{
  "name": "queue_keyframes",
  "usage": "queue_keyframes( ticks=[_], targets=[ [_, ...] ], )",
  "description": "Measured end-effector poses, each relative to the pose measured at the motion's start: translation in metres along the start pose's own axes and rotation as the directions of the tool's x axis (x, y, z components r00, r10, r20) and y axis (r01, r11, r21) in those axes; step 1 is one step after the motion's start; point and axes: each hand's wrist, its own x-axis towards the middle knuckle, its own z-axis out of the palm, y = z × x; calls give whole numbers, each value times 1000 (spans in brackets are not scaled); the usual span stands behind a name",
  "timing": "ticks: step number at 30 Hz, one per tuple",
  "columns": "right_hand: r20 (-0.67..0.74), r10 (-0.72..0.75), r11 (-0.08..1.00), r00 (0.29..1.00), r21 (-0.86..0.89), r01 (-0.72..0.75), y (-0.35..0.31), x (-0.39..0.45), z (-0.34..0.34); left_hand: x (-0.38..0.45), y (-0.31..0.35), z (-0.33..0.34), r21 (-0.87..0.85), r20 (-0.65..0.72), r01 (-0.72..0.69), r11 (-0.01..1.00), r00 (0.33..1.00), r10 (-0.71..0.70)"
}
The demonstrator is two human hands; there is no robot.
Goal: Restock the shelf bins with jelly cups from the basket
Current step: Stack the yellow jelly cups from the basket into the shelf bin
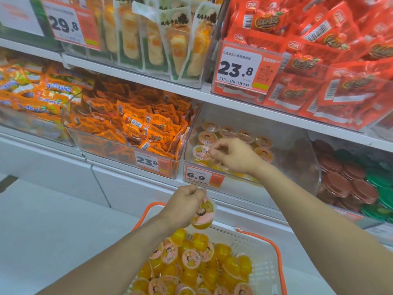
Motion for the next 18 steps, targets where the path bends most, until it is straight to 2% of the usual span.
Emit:
queue_keyframes(
  ticks=[3, 5, 7, 9, 11, 16, 18],
  targets=[
    [-141, -32, 990, 989, 133, 51, -7, -28, -7, 0, 0, -1, -146, -20, -6, 989, 1000, 3],
    [-112, -43, 981, 993, 186, 63, -13, -51, -11, -1, 2, 1, -239, -38, -38, 970, 999, 29],
    [-1, -9, 977, 1000, 215, 9, -16, -72, -12, -3, 7, 5, -330, -41, -68, 941, 998, 57],
    [96, 28, 969, 995, 241, -51, -16, -88, -10, -6, 10, 8, -321, -68, -131, 938, 991, 115],
    [136, 52, 951, 989, 296, -91, -15, -97, -7, -8, 10, 10, -270, -112, -219, 937, 974, 195],
    [107, 144, 841, 984, 510, -179, -18, -105, 3, -16, 14, 20, -329, -214, -359, 873, 929, 301],
    [68, 139, 813, 988, 561, -153, -21, -105, 4, -18, 16, 24, -326, -218, -405, 854, 911, 350]
  ],
)
